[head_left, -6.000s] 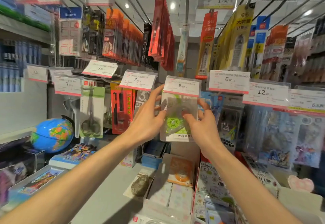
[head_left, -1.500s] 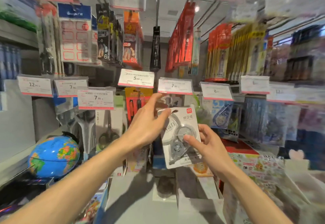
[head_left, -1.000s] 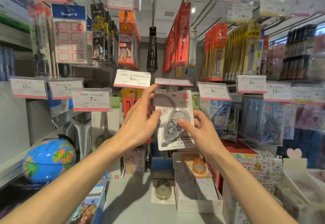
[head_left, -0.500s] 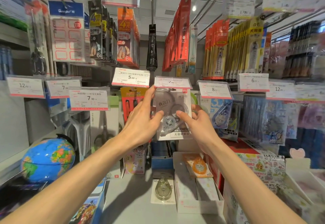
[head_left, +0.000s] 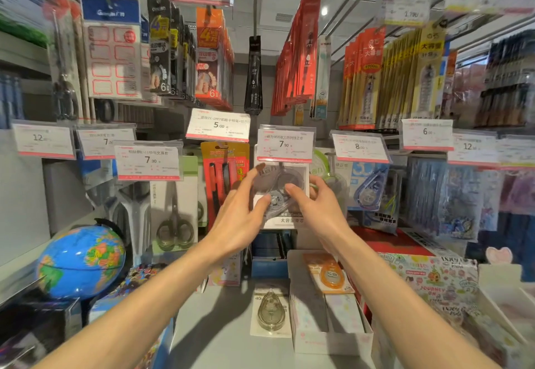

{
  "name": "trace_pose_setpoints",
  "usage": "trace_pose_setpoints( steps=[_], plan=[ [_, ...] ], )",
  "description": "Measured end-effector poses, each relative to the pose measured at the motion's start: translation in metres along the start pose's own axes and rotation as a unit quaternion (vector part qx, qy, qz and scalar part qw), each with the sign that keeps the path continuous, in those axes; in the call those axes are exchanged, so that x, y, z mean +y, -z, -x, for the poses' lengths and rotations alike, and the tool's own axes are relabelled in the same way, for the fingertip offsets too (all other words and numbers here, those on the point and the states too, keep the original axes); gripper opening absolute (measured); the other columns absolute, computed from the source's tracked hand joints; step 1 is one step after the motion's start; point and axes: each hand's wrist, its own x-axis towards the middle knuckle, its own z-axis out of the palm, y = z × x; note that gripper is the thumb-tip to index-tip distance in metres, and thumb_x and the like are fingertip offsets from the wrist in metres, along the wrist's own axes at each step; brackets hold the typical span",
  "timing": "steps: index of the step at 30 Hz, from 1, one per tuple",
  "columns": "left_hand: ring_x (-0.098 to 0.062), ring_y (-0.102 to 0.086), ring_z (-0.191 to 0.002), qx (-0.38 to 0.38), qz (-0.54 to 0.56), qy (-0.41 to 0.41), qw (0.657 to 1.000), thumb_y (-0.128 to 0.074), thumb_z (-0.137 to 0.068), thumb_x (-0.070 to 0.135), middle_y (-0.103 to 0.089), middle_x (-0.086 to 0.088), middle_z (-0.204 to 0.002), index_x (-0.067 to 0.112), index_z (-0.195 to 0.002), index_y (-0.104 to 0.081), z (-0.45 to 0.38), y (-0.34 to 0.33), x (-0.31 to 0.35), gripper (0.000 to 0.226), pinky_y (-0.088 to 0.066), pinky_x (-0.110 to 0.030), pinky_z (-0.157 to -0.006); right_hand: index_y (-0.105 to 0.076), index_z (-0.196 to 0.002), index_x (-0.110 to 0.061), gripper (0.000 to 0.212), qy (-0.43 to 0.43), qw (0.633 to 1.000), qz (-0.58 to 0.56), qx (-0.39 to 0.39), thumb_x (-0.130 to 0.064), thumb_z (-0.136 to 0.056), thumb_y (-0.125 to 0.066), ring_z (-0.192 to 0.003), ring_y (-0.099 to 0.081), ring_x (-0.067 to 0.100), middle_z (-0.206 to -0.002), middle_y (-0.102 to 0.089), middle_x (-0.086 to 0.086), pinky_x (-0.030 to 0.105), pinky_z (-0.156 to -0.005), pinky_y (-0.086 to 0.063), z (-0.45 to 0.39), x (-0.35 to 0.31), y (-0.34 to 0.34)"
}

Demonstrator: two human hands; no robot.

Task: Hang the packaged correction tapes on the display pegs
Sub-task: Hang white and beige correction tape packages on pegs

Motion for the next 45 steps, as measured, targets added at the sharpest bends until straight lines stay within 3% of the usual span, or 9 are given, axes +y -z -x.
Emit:
trace_pose_setpoints(
  steps=[3, 7, 10, 17, 21, 27, 31, 38, 45],
  plan=[
    [0.006, -0.041, -0.112, 0.001, 0.009, 0.015, 1.0, -0.046, -0.104, 0.04, -0.058, 0.007, -0.134, 0.033, -0.158, -0.014, -0.002, -0.012, -0.008, 0.064, -0.031, -0.02, -0.096, -0.016, -0.157, -0.031, 0.078, 0.076, 0.992, 0.091, 0.04, -0.045, -0.095, -0.061, -0.136, -0.045, 0.012, -0.152, -0.045, -0.004, 0.035, -0.111, -0.038, 0.015, 0.005, -0.004],
    [0.011, -0.042, -0.063, 0.0, -0.006, -0.006, 1.0, -0.042, -0.105, 0.04, -0.062, 0.009, -0.112, 0.033, -0.158, -0.015, -0.008, -0.017, -0.013, 0.06, -0.045, -0.019, -0.09, -0.007, -0.158, -0.038, 0.071, 0.16, 0.963, 0.214, 0.029, -0.046, -0.101, -0.049, -0.136, -0.038, 0.008, -0.155, -0.033, -0.005, 0.032, -0.11, -0.035, 0.022, 0.017, -0.009],
    [-0.017, -0.068, -0.071, -0.003, -0.039, -0.021, 0.999, -0.038, -0.103, 0.047, -0.074, -0.001, -0.1, 0.048, -0.156, -0.003, -0.018, -0.02, -0.025, 0.063, -0.058, -0.051, -0.084, -0.002, -0.159, -0.039, 0.072, 0.139, 0.96, 0.241, 0.02, -0.048, -0.102, -0.045, -0.13, -0.05, 0.02, -0.149, -0.035, 0.0, 0.033, -0.098, -0.041, 0.013, 0.021, -0.012],
    [-0.019, -0.069, -0.06, -0.022, -0.084, -0.037, 0.996, -0.036, -0.104, 0.044, -0.075, -0.004, -0.079, 0.045, -0.156, 0.002, -0.018, -0.02, -0.036, 0.065, -0.059, -0.045, -0.068, 0.002, -0.158, -0.041, 0.074, 0.124, 0.959, 0.253, 0.005, -0.05, -0.101, -0.045, -0.132, -0.048, 0.018, -0.148, -0.04, 0.001, 0.034, -0.105, -0.039, 0.008, 0.027, -0.012],
    [-0.018, -0.062, -0.099, -0.011, -0.09, -0.009, 0.996, -0.04, -0.103, 0.047, -0.067, -0.003, -0.107, 0.035, -0.156, -0.016, 0.006, -0.014, -0.048, 0.059, -0.051, -0.04, -0.089, -0.01, -0.159, -0.035, 0.073, 0.122, 0.959, 0.256, 0.025, -0.048, -0.1, -0.05, -0.133, -0.048, 0.017, -0.15, -0.045, 0.001, 0.041, -0.109, -0.041, 0.019, 0.034, -0.004],
    [-0.002, -0.06, -0.091, -0.01, -0.035, 0.073, 0.997, -0.053, -0.099, 0.021, -0.058, 0.005, -0.116, 0.027, -0.133, -0.05, 0.05, -0.038, -0.108, 0.035, -0.049, -0.036, -0.093, -0.051, -0.128, -0.02, 0.034, 0.074, 0.948, 0.301, 0.074, -0.03, -0.096, -0.059, -0.079, -0.06, 0.013, -0.108, -0.059, -0.002, 0.034, -0.079, -0.049, 0.053, 0.075, -0.007],
    [-0.019, -0.069, -0.095, -0.121, 0.058, 0.234, 0.963, -0.049, -0.098, 0.012, -0.064, -0.005, -0.115, 0.026, -0.118, -0.054, 0.066, -0.07, -0.149, 0.024, -0.056, -0.047, -0.091, -0.062, -0.119, -0.018, 0.023, 0.02, 0.927, 0.371, -0.059, -0.02, -0.098, -0.052, -0.102, -0.065, 0.019, -0.114, -0.067, 0.0, 0.031, -0.088, -0.045, 0.055, 0.107, -0.034],
    [-0.019, -0.053, -0.08, -0.166, 0.234, 0.388, 0.876, -0.039, -0.099, -0.003, -0.055, -0.011, -0.101, 0.007, -0.129, -0.049, 0.074, -0.101, -0.171, 0.033, -0.052, -0.032, -0.074, -0.051, -0.141, -0.01, 0.047, -0.187, 0.863, 0.403, -0.239, -0.008, -0.094, -0.045, -0.133, -0.051, 0.031, -0.144, -0.055, 0.013, 0.033, -0.108, -0.042, 0.048, 0.138, -0.084],
    [-0.017, -0.061, -0.086, -0.186, 0.269, 0.421, 0.846, -0.037, -0.096, -0.011, -0.061, -0.007, -0.104, 0.012, -0.122, -0.052, 0.072, -0.104, -0.173, 0.038, -0.055, -0.031, -0.082, -0.043, -0.141, -0.01, 0.045, -0.262, 0.904, 0.297, -0.164, -0.006, -0.097, -0.047, -0.123, -0.056, 0.025, -0.136, -0.058, 0.011, 0.023, -0.097, -0.041, 0.057, 0.153, -0.093]
  ],
)
